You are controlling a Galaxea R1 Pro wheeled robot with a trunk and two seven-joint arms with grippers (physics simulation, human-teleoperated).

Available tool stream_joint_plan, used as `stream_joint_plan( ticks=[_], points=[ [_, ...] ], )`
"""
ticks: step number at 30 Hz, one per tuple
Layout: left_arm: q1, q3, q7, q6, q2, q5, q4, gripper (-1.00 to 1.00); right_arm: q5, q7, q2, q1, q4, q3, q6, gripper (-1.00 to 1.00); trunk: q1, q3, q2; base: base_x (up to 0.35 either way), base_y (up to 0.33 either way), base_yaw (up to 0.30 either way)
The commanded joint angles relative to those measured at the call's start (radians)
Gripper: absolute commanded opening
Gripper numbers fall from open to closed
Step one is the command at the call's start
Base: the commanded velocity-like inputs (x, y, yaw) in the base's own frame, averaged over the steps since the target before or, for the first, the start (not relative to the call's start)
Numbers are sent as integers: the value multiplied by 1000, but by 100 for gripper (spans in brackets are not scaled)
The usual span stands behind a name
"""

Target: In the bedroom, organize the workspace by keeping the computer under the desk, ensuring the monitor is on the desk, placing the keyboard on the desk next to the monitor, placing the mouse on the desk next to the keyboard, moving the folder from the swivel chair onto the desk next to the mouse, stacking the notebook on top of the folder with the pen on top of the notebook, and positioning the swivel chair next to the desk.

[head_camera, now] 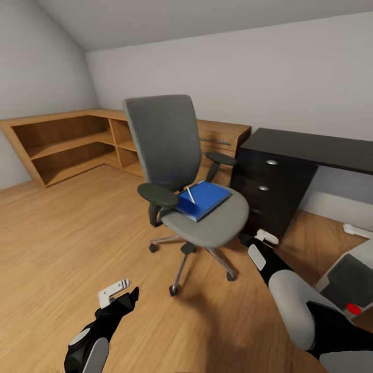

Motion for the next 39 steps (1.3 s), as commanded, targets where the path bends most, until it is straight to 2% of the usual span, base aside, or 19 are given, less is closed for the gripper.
stream_joint_plan(
  ticks=[1, 5, 8, 13, 21, 26, 39],
  points=[
    [-1, -1, 9, 2, 0, 10, -1, 100, -18, 2, 1, 0, -3, 7, 5, 100, 0, -1, 0, 2, 0, 277],
    [-1, -2, 9, 3, 0, 9, 0, 100, -19, 2, 1, 0, -3, 7, 5, 100, 0, -1, 0, 42, -1, 277],
    [-1, -2, 9, 4, -1, -25, 2, 100, -19, 2, 1, 0, -4, 7, 5, 100, 0, -1, 0, 266, -53, 275],
    [-1, -8, 8, 4, -1, -40, 2, 100, -19, 2, 1, 0, -4, 7, 5, 100, 0, -2, 0, 308, -68, 257],
    [-1, -9, 8, 4, -1, -42, 3, 100, -19, 2, 1, 0, -4, 7, 5, 100, 0, -7, 0, 318, -72, 242],
    [-1, -9, 8, 4, -1, -42, 8, 100, -19, 3, 1, 0, -4, 7, 5, 100, 0, -8, 0, 294, -69, 83],
    [-1, -9, 9, 2, -1, -43, 10, 100, -19, 2, 1, 0, -3, 7, 5, 100, 0, -8, 0, 85, -7, 24]
  ],
)
